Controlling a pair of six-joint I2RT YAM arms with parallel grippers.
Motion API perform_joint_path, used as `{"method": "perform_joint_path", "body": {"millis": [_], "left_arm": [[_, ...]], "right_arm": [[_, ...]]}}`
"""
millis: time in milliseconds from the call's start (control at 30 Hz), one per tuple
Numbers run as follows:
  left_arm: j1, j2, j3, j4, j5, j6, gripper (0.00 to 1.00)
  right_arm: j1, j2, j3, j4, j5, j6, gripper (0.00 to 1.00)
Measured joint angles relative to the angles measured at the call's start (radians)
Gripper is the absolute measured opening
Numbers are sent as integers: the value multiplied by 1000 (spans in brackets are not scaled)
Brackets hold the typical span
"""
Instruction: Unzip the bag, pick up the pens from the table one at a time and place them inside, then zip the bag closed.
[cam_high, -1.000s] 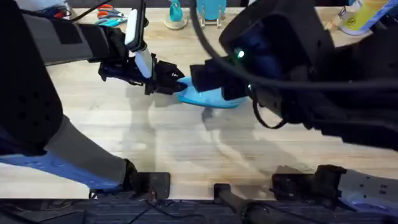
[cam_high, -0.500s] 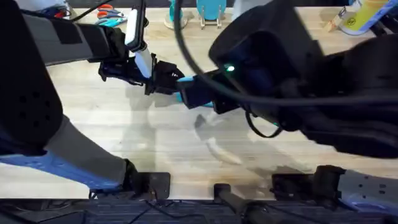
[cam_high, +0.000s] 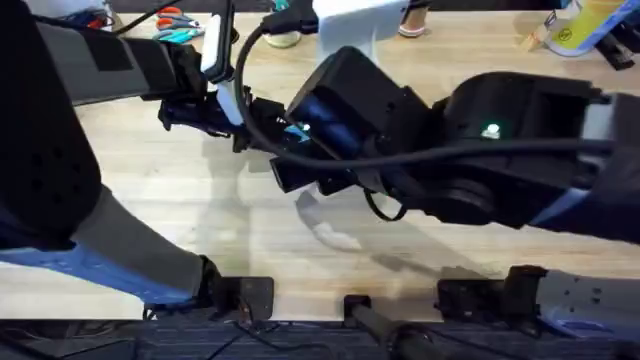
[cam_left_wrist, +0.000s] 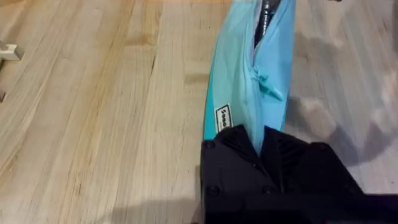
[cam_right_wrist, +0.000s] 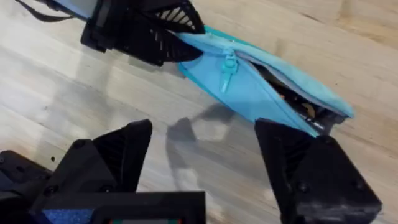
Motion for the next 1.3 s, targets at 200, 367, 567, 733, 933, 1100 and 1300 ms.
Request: {"method": "perform_joint_path", "body": {"millis": [200, 367, 567, 733, 933, 1100, 1300], "left_arm": [[0, 0, 0, 0, 0, 0, 41], [0, 0, 0, 0, 0, 0, 41], [0, 0, 0, 0, 0, 0, 41], [0, 0, 0, 0, 0, 0, 41], [0, 0, 0, 0, 0, 0, 41], [0, 0, 0, 0, 0, 0, 41], [0, 0, 0, 0, 0, 0, 41]], "right_arm": [[0, 11, 0, 5, -13, 0, 997], [0, 11, 0, 7, -15, 0, 996], [0, 11, 0, 19, -15, 0, 996], [0, 18, 0, 65, -15, 0, 996], [-4, 94, 0, 109, -8, 0, 996], [-15, 134, 0, 133, -7, 0, 997], [-44, 167, 0, 144, -7, 1, 996]]}}
